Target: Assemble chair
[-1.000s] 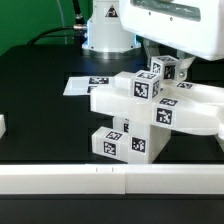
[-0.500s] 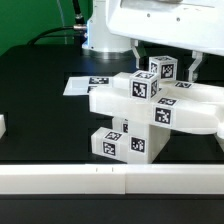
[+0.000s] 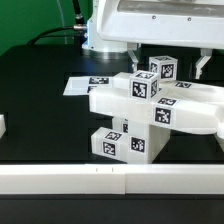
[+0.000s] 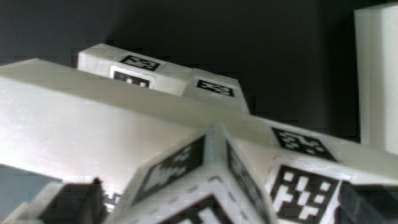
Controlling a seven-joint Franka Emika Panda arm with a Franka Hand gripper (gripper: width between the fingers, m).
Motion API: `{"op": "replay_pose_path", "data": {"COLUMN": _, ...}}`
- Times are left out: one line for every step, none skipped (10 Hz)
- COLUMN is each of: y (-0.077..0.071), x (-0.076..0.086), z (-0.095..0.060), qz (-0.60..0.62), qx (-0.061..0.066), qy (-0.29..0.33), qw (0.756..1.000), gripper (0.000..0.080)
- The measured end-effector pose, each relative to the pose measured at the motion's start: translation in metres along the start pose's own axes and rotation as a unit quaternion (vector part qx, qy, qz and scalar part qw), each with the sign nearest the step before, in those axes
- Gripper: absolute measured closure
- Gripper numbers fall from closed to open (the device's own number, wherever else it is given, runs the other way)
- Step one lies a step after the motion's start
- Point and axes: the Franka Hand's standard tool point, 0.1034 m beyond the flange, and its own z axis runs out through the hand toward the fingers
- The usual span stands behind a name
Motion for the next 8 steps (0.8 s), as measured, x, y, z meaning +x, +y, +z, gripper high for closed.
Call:
{"op": "replay_pose_path", "data": {"y": 0.0001, "x": 0.0000, "z": 0.0000, "qz": -0.031, "qx": 0.000, "qy": 0.000, "qw": 1.000, "gripper": 0.0151}}
{"op": "replay_pose_path", "data": {"y": 0.0007, "x": 0.0002, "z": 0.0000, "qz": -0.056, "qx": -0.001, "qy": 0.000, "qw": 0.998, "gripper": 0.0151}}
{"op": "replay_pose_path", "data": {"y": 0.0013, "x": 0.0003, "z": 0.0000, "qz": -0.096, "qx": -0.001, "qy": 0.000, "qw": 0.995, "gripper": 0.0151}}
{"op": "replay_pose_path", "data": {"y": 0.0022, "x": 0.0005, "z": 0.0001, "qz": -0.123, "qx": -0.001, "qy": 0.000, "qw": 0.992, "gripper": 0.0151}}
{"op": "replay_pose_path", "data": {"y": 0.0036, "x": 0.0008, "z": 0.0001, "qz": -0.131, "qx": -0.001, "qy": 0.000, "qw": 0.991, "gripper": 0.0151}}
{"op": "replay_pose_path", "data": {"y": 0.0042, "x": 0.0010, "z": 0.0001, "qz": -0.130, "qx": -0.001, "qy": 0.000, "qw": 0.991, "gripper": 0.0169}}
{"op": "replay_pose_path", "data": {"y": 0.0042, "x": 0.0010, "z": 0.0001, "qz": -0.130, "qx": -0.001, "qy": 0.000, "qw": 0.991, "gripper": 0.0344}}
{"op": "replay_pose_path", "data": {"y": 0.0042, "x": 0.0010, "z": 0.0001, "qz": -0.130, "qx": -0.001, "qy": 0.000, "qw": 0.991, "gripper": 0.0479}}
